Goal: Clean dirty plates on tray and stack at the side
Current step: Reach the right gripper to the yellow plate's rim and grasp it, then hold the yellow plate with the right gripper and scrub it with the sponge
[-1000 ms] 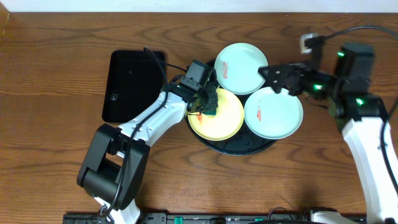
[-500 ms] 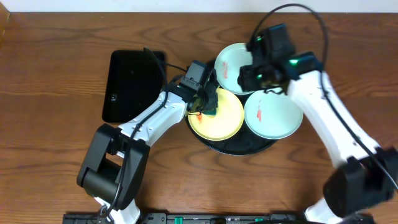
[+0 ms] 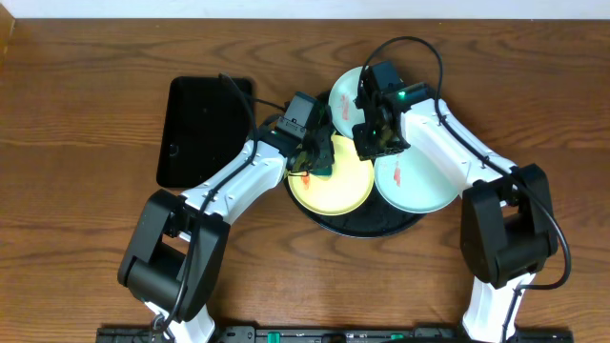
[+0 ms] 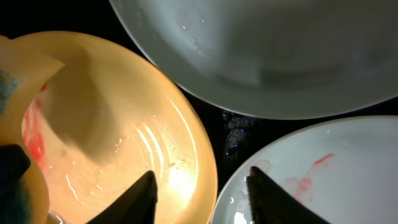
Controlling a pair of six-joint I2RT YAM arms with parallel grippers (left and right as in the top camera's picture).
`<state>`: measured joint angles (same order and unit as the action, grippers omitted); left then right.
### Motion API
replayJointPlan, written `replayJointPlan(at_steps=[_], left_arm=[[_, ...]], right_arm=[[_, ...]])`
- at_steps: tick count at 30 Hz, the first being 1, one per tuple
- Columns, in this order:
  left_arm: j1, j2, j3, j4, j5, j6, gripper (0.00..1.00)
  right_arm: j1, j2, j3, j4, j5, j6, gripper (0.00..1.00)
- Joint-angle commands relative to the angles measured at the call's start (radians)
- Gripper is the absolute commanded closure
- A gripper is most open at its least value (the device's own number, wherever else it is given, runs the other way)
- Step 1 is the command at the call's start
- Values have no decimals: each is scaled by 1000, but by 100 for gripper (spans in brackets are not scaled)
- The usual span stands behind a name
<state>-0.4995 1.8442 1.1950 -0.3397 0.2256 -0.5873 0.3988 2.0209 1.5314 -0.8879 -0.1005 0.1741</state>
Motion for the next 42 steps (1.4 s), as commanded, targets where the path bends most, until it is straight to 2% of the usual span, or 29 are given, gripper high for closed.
replayJointPlan(at_steps=[1,6,14,20,23,25,26,28,33,42], left_arm=[[-2,3,0,2,-8,-44,92],[-2,3,0,2,-1,-59,91],[-36,26,0,3,-3,-66,92],[-52,61,0,14,-33,-82,88],[-51,68,0,14,-36,-84,86],[-52,69,0,13,-36,-84,85],[-52,69,0,13,-35,-84,83],[-54,69,0,13,-35,-84,70],[-54,69,0,13,-35,-84,48],[-54,69,0,16,-35,-84,46]], right_arm=[[8,36,0,8,2,-43,60],[8,83,-6,26,0,-54,64],[9,106,-6,51,-9,-60,64],[9,106,-6,51,-9,-59,73],[9,106,-6,51,-9,-59,75],[9,106,-6,51,-10,-55,81],[9,106,-6,51,-10,-51,83],[9,106,-6,51,-12,-48,84],[9,106,-6,51,-13,-48,88],[9,106,-6,57,-13,-24,91]])
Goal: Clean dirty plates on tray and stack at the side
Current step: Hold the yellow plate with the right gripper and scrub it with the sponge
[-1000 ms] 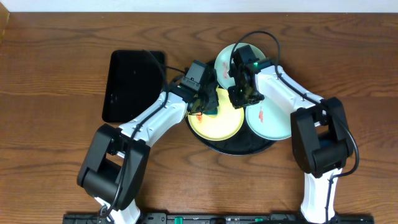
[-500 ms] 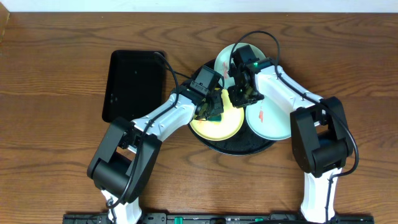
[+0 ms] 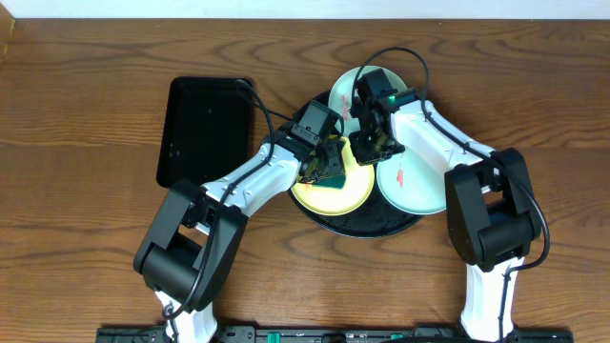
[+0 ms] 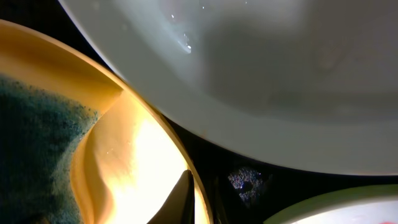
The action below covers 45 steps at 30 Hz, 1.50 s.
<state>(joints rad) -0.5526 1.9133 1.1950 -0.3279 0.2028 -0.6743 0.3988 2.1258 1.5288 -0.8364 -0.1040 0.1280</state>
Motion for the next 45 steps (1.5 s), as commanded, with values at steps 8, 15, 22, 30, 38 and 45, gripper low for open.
replayJointPlan(at_steps=[8,15,22,30,38,45], left_arm=[[-21,1,0,-5,-13,4,47],[-34,3,0,-3,-14,5,76],[-34,41,0,-3,-44,60,79],[-16,158,0,-22,-67,166,81],[39,161,0,-67,-172,165,92],[65,135,0,-128,-379,165,92]], right_arm=[[9,2,-4,8,-10,24,91],[9,2,-4,7,-10,24,91],[9,1,-4,6,-25,24,92],[9,1,-4,-4,-35,24,95],[9,1,-4,-13,-35,24,99],[9,1,-4,-12,-35,24,99]])
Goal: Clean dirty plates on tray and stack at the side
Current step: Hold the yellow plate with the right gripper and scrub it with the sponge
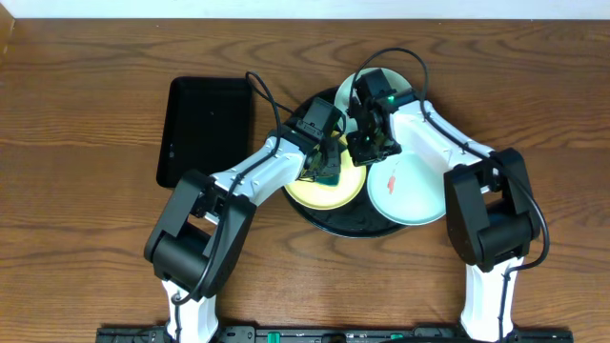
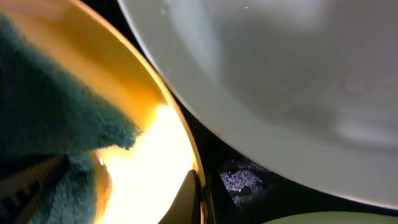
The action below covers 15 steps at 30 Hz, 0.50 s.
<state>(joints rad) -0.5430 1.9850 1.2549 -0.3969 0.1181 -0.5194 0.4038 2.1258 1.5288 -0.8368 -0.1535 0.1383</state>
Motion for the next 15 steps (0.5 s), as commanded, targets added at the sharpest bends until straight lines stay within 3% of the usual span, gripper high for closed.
replayJointPlan(at_steps=[1,10,15], left_arm=[[56,55,-60,-59,-322,10,92],[56,-70,-44,-56,-534,11,92],[56,-133,-44,-51,-544,11,92]], right_arm=[[4,1,-4,-12,15,14,99],[3,2,-4,-13,15,14,99],[4,1,-4,-13,14,14,99]])
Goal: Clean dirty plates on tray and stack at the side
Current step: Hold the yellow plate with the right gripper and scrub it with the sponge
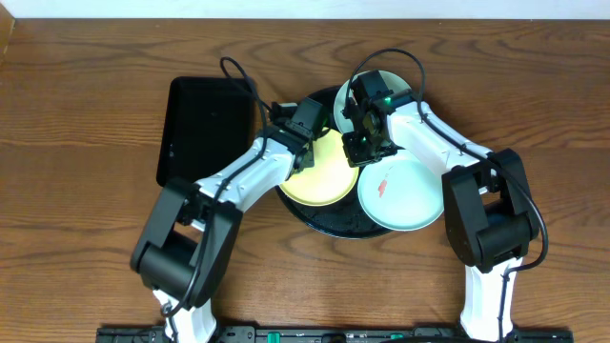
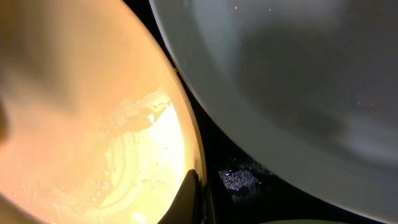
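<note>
A yellow plate (image 1: 322, 176) lies on the round black tray (image 1: 329, 221); its face looks wet and free of red (image 2: 93, 124). My right gripper (image 1: 360, 145) is shut on that plate's right rim, its fingertips (image 2: 189, 199) pinching the edge. My left gripper (image 1: 303, 145) hangs over the plate's upper left edge. No sponge shows, and its jaws are hidden under the wrist. A pale green plate (image 1: 402, 193) with a red smear lies to the right. Another pale plate (image 1: 386, 88) sits behind (image 2: 298, 81).
A black rectangular tray (image 1: 205, 129) lies on the wooden table (image 1: 86, 210) left of the round tray. Both arms cross over the round tray, and their cables loop above it.
My left gripper has drawn back from the middle of the yellow plate to its upper left edge, and the sponge has gone from view. The right gripper still pinches the rim.
At first my right gripper stood open over the gap between the plates while the left held a sponge on the red-smeared yellow plate. Then the right was shut on the rim and the sponge lay across the plate. Now the plate's face shows no red.
</note>
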Controlling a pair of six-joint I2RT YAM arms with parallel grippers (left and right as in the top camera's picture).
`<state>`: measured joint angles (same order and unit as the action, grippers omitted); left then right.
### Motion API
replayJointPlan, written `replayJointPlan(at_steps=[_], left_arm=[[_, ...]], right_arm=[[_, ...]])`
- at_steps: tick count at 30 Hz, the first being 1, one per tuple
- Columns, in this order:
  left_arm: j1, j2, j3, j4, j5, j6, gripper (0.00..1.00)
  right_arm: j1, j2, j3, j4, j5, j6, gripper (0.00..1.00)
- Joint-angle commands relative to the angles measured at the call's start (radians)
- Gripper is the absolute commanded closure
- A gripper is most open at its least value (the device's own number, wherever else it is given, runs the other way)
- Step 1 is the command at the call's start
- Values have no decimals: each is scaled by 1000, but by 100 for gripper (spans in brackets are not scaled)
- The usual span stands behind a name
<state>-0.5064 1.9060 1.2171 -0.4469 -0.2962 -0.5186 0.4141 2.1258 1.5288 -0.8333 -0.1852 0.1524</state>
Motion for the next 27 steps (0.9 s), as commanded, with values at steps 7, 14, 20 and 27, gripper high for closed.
replayJointPlan(at_steps=[7,14,20,27], left_arm=[[19,-82,-7,66,301,9,92],[16,-47,-15,105,513,-21,92],[17,45,-24,109,509,-12,92],[32,166,-24,93,307,-13,92]], right_arm=[[-6,2,-4,-16,46,0,99],[-6,1,-4,-16,46,0,99],[-6,1,-4,-16,46,0,99],[-6,1,-4,-41,46,0,99]])
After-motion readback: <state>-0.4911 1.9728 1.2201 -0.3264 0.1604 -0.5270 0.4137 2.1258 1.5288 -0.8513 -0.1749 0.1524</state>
